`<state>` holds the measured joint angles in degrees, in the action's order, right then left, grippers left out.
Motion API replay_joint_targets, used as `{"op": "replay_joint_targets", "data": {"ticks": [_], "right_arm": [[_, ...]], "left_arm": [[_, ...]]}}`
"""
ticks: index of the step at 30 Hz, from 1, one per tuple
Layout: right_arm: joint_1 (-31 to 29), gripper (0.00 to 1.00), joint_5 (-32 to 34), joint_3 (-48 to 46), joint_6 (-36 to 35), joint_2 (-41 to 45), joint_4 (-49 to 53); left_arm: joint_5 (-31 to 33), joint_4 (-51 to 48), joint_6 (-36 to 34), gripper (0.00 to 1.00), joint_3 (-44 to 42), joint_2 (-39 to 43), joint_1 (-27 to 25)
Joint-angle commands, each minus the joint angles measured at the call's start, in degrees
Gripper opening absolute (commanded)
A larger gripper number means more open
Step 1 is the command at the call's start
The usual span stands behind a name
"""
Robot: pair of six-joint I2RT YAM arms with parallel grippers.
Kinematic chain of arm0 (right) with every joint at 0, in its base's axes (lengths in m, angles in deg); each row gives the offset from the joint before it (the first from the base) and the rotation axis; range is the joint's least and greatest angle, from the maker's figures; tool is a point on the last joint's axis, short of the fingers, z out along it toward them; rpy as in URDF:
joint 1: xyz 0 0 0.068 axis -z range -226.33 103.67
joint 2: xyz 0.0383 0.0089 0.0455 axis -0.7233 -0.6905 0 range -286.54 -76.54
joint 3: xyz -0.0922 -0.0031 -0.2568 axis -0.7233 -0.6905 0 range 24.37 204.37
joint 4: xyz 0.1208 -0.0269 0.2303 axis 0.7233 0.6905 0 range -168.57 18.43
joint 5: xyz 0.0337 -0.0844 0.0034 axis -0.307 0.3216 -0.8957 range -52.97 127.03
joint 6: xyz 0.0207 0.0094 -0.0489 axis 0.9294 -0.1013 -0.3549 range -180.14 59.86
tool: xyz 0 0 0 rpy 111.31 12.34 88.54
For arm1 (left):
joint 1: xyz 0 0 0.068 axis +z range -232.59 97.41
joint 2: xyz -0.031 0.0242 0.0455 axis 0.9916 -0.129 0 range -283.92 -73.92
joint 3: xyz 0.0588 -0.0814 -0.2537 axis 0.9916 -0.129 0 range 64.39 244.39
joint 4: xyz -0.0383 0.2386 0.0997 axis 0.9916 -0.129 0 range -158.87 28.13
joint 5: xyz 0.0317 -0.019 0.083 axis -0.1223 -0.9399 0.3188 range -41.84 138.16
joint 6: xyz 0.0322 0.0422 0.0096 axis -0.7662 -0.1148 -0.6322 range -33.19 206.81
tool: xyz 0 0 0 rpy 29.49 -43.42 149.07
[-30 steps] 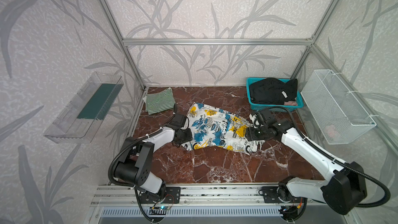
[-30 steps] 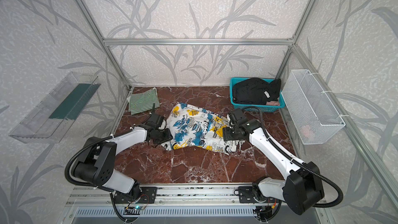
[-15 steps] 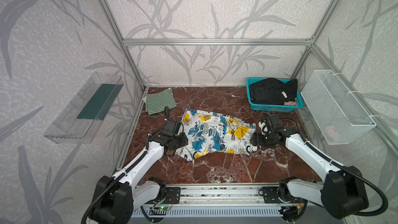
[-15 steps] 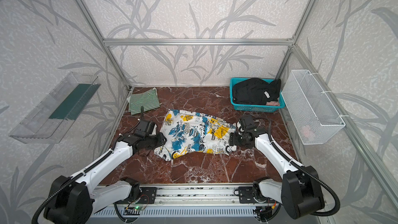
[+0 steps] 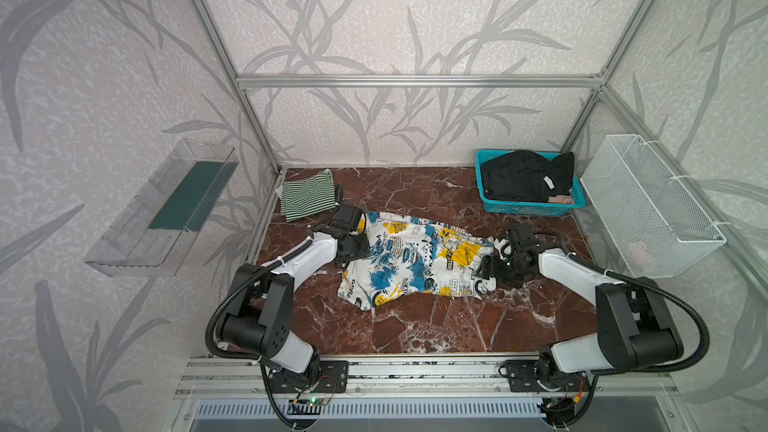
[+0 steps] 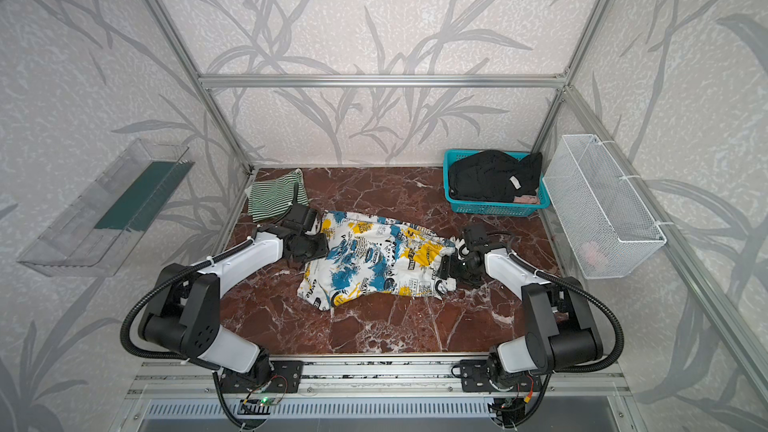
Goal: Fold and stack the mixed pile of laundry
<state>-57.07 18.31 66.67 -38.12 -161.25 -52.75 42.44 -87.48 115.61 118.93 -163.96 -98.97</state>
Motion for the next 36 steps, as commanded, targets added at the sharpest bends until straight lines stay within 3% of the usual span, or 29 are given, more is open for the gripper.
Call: {"op": "replay_joint_targets", "data": {"ticks": [1, 9, 16, 22, 25, 36], "right_arm": [[0.46, 0.83, -0.22, 1.99, -2.14, -3.43, -1.04], [0.9, 0.82, -4.13, 4.39, -3.84, -8.02, -3.12], [0.81, 0.59, -6.41, 7.88, -4.96, -15.13, -1.15], [0.54, 0.22, -2.95, 10.52, -6.01, -15.99, 2.22], [0.37, 0.1, -0.55, 12.36, -7.33, -14.79, 5.09], [-4.9, 0.04, 18.06, 27.42, -15.63, -7.64, 27.87]], "left_arm": [[0.51, 0.06, -1.84, 0.4, 1.72, -2.46, 0.47], [0.61, 1.09, -1.37, 0.36, 0.49, -5.33, 1.09], [0.85, 1.87, -1.55, 0.35, -1.78, -5.84, 1.17], [0.64, 3.18, -1.07, 0.35, -3.86, -6.35, 1.23], [0.1, 3.76, -0.63, 0.35, -4.77, -6.78, 1.26], [-6.16, 11.23, 4.16, 0.3, -13.54, -5.81, -1.12]]}}
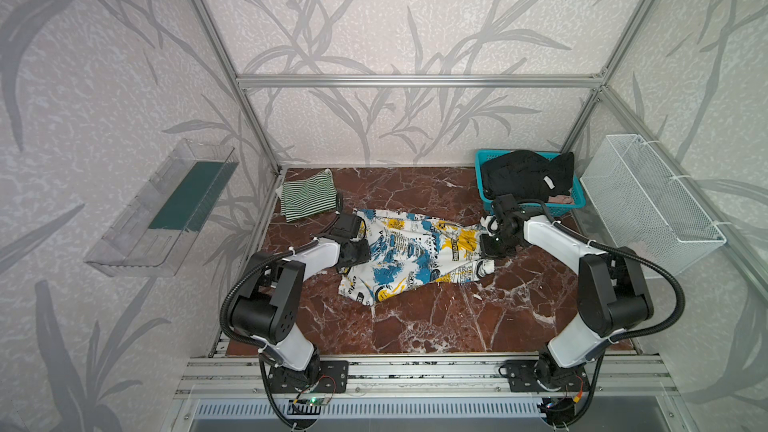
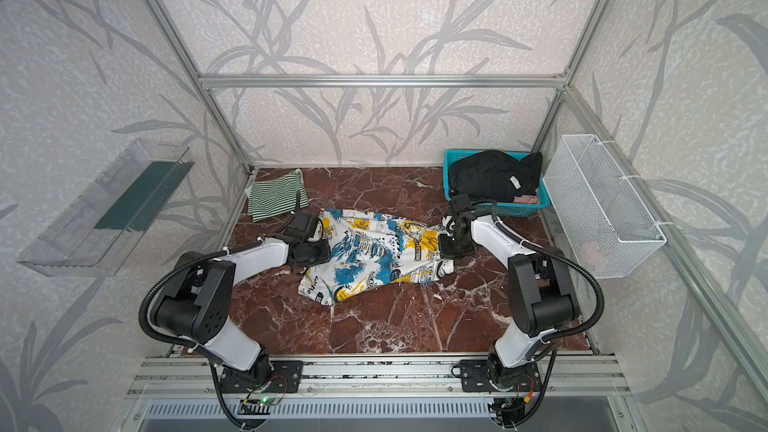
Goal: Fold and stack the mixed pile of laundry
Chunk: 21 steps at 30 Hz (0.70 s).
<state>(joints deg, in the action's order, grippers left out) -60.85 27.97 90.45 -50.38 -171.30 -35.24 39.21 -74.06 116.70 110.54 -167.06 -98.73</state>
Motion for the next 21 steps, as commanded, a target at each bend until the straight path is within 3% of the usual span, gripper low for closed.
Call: {"op": "replay_joint_targets", "data": {"ticks": [1, 9, 15, 21], "right_arm": [[-1.72, 0.04, 9.5, 4.91, -3.74, 2.63, 11.96], [-6.04, 0.0, 14.06, 17.33, -6.11, 1.74, 21.69], [-11.49, 0.0, 10.66, 26.01, -5.37, -0.26, 25.92], [-19.3, 0.01, 8.43, 29.3, -1.55, -5.28, 24.95]], "left_arm": [[-3.28, -1.39, 3.97, 0.29, -6.1, -2.51, -2.06], [-3.34, 6.02, 12.28, 0.29, -11.48, -1.77, -13.32], [-1.04, 8.48, 17.03, 0.29, -9.15, -4.2, -20.61], [-1.37, 11.63, 19.82, 0.29, -6.68, -6.38, -23.66]]}}
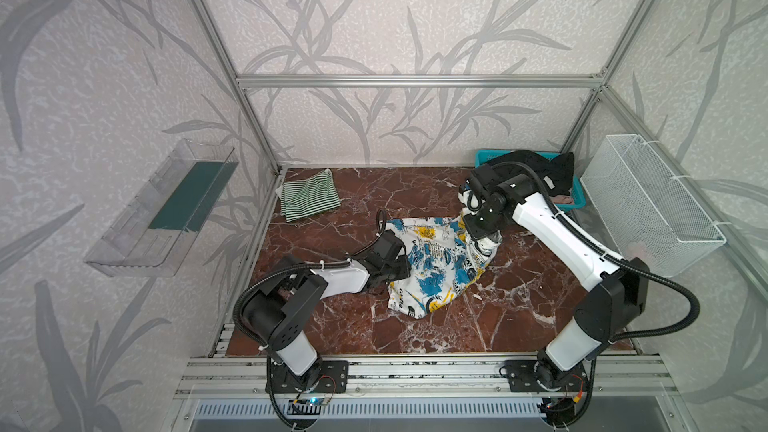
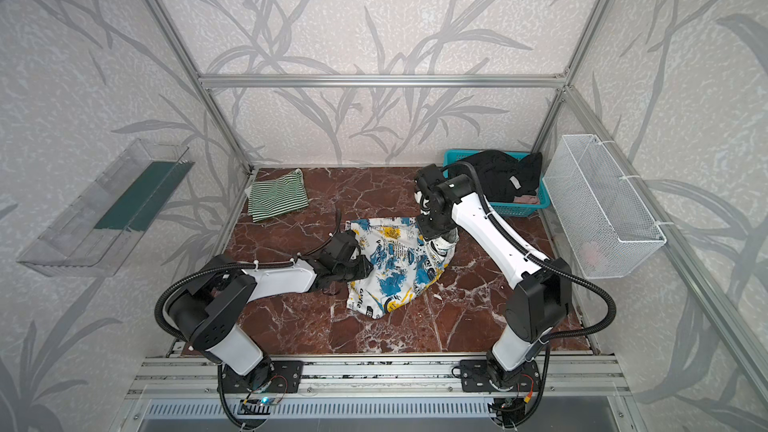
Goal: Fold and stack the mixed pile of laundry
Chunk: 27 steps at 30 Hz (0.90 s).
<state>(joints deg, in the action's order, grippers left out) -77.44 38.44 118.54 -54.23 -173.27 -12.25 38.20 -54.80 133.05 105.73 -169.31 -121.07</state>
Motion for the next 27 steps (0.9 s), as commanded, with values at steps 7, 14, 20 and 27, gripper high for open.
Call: {"op": "replay_joint_targets", "data": {"ticks": [7, 14, 20, 27], "right_arm": [[-10.73, 0.02, -5.33, 1.96, 8.05, -8.93, -2.93], [-14.41, 0.03, -6.08, 2.68, 10.74, -14.23, -6.13], [-15.4, 0.04, -6.09, 3.15, 11.97, -16.02, -7.71], [-17.09, 0.05, -5.84, 7.67, 12.89, -18.41, -7.48]], "left_arm": [[-1.45, -4.57, 4.23, 0.29, -3.05, -3.47, -1.43], [-0.15, -9.58, 5.05, 0.29, -4.2, 3.49, -0.01], [1.32, -17.33, 3.05, 0.29, -4.94, 12.07, 3.95], [-1.12, -17.72, -1.08, 0.26, -7.63, 15.58, 8.31]]}}
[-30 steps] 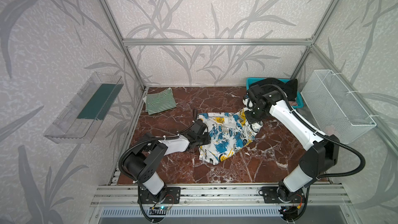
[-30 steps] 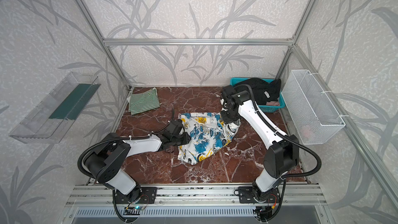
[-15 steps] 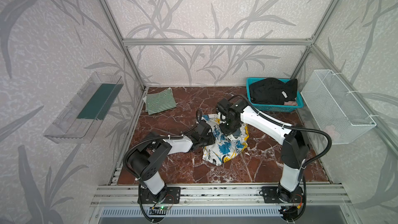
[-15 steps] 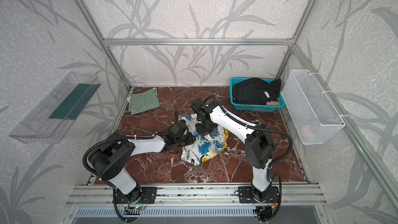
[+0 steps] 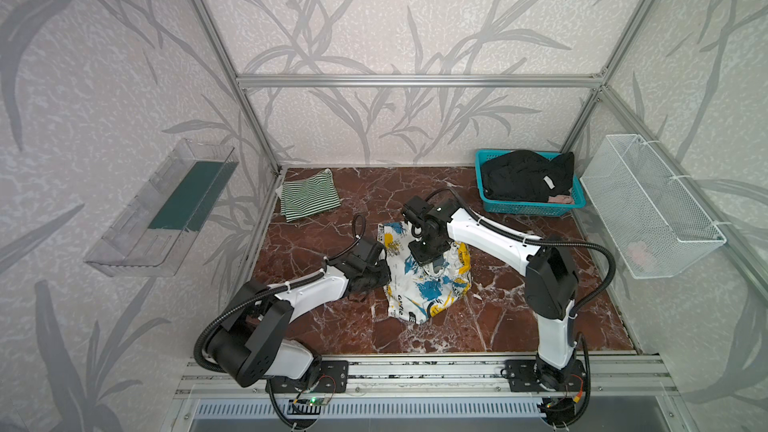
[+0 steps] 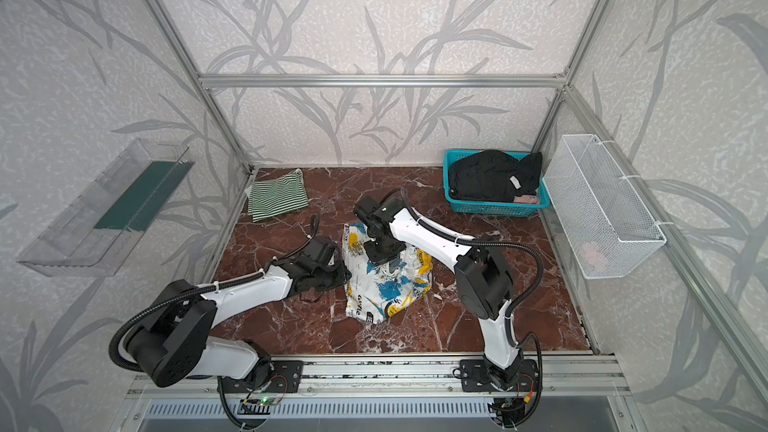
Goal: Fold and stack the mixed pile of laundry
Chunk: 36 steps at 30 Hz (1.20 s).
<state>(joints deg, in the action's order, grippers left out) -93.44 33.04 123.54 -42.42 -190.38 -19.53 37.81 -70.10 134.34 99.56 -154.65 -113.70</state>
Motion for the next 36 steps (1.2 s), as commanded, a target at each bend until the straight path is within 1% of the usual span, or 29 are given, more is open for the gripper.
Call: {"op": "replay_joint_targets", "data": {"ticks": [1, 6, 9, 11, 13, 15, 17, 21, 23, 24, 27, 29, 32, 36], "right_arm": [[-1.3, 0.05, -0.46, 3.38, 1.3, -1.76, -0.2], [-2.7, 0.08, -0.51, 7.71, 2.32, -5.97, -0.16], [-3.8, 0.17, -2.23, 9.78, 2.05, -8.78, 0.02], [-4.45, 0.25, -5.6, 10.57, 0.52, -9.57, -0.56], [-4.65, 0.35, -9.57, 10.01, -0.05, -8.85, -2.14], [-4.57, 0.44, -10.69, 9.13, -0.29, -7.0, -3.22], [-4.34, 0.48, -10.9, 9.02, -0.78, -4.99, -3.21], [-3.69, 0.5, -12.01, 8.63, -2.31, -0.53, -3.05], [-3.38, 0.51, -10.41, 8.25, -2.51, 1.48, -2.82], [-3.26, 0.51, -8.48, 7.76, -2.41, 2.27, -2.71], [-3.18, 0.51, 0.49, 6.31, -2.01, 3.21, -1.31], [-3.0, 0.51, 4.09, 6.09, -1.55, 2.4, 0.12], [-2.9, 0.53, 5.74, 5.89, -0.58, 0.1, 1.1], [-2.9, 0.54, 4.66, 4.15, 1.29, -3.69, -1.88]], "left_arm": [[-1.06, -2.35, -2.52, 0.25, -1.64, 1.17, 1.29], [-0.82, -2.58, -2.4, 0.24, -2.95, 3.46, 2.45], [-0.46, -2.5, -2.26, 0.23, -3.99, 4.07, 3.36], [-0.47, -2.47, -2.65, 0.22, -4.61, 4.02, 3.9], [-0.63, -2.16, -2.97, 0.21, -5.26, 4.09, 4.41], [-0.61, -2.19, -3.1, 0.21, -5.87, 4.65, 4.83], [-0.53, -2.33, -3.14, 0.2, -6.22, 5.47, 5.33], [-0.48, -2.81, -3.36, 0.2, -6.59, 6.98, 6.37], [-1.18, -3.0, -3.83, 0.2, -6.38, 7.58, 6.84], [-1.77, -3.25, -4.27, 0.2, -6.05, 7.89, 6.94], [-4.4, -3.71, -5.84, 0.22, -4.59, 9.11, 7.15], [-6.29, -3.82, -7.14, 0.27, -3.32, 10.03, 7.17], [-6.81, -2.28, -8.15, 0.35, -2.23, 11.34, 7.2], [-6.75, 0.59, -10.44, 0.43, -0.59, 10.85, 7.22]]}}
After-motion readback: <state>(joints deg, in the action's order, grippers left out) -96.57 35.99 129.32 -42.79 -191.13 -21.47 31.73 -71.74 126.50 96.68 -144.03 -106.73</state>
